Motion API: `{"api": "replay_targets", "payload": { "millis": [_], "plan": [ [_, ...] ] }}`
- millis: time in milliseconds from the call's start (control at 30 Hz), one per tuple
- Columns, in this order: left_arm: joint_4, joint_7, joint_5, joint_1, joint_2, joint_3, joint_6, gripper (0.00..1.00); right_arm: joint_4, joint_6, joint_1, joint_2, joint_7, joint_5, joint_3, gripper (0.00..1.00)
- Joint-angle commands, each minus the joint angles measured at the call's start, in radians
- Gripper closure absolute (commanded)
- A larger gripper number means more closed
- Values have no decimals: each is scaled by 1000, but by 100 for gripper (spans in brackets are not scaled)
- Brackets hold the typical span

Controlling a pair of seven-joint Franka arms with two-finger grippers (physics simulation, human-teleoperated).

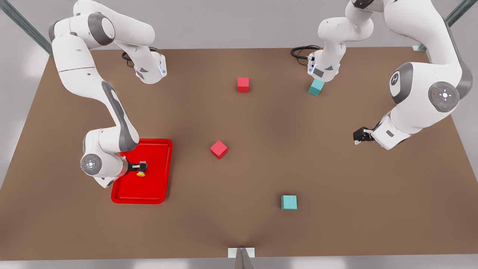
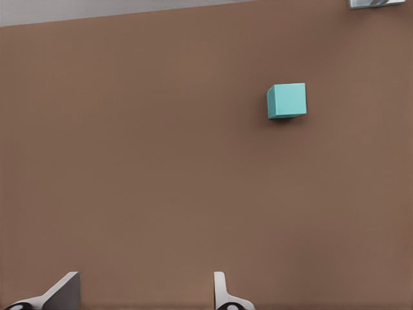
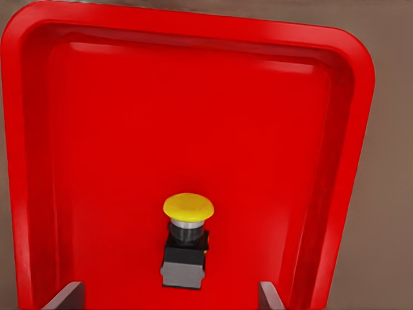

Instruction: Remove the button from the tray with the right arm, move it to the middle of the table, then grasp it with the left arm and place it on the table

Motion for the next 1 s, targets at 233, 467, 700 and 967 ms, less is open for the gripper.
{"api": "replay_targets", "payload": {
  "millis": [233, 467, 700, 967],
  "plan": [
    [-1, 7, 1, 0, -1, 1, -3, 0, -10, 238, -8, 56, 197, -2, -1, 0],
    [-3, 4, 1, -1, 11, 1, -9, 0, -286, 359, -59, -85, 198, -2, 8, 0],
    [-4, 7, 1, -3, 11, -1, -21, 0, -305, 452, -44, -76, 201, -2, 7, 0],
    [-4, 5, 1, -6, 11, -1, -22, 0, -332, 446, -48, -60, 202, -4, 7, 0]
  ]
}}
